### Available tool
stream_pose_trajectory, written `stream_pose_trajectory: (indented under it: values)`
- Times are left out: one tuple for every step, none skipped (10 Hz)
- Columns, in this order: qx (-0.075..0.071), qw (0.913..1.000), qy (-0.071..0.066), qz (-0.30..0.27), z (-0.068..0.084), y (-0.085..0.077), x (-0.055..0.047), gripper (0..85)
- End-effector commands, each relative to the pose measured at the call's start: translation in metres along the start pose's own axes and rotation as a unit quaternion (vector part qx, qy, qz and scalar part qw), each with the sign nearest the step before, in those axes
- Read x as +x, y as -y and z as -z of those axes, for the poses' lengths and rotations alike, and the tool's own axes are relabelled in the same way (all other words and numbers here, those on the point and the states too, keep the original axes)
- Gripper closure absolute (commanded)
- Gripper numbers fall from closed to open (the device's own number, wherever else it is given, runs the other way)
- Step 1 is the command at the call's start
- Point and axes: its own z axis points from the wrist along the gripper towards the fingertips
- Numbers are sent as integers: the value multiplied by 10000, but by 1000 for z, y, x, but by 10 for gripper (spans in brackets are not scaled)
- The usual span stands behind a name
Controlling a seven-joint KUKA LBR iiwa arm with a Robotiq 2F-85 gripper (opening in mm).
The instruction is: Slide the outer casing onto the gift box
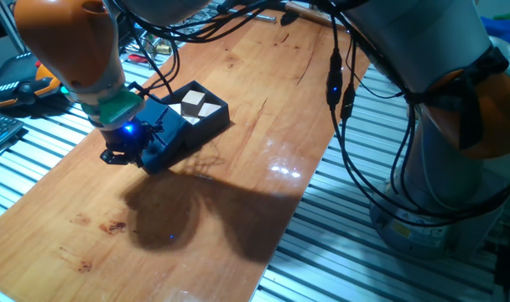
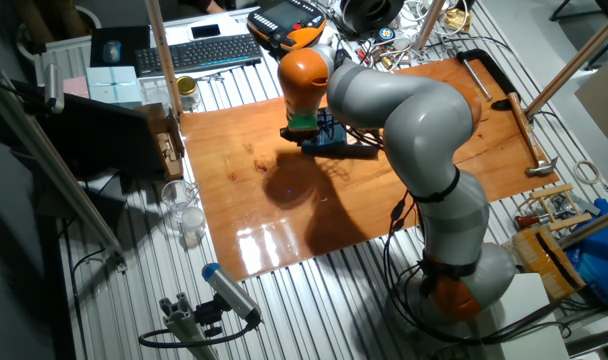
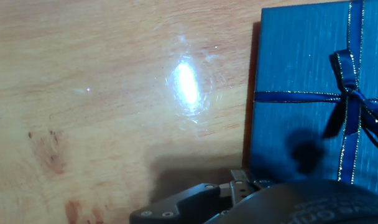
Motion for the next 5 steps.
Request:
stream_pose_trajectory:
  values:
    - [14, 10000, 67, -66, 0, 0, 0, 850]
    - [75, 9997, 163, -138, -2, -1, -3, 850]
    - [72, 9996, 202, -198, -4, -4, -7, 850]
    - [96, 9994, 226, -234, -6, -6, -11, 850]
    - [85, 9994, 238, -250, -10, -7, -12, 850]
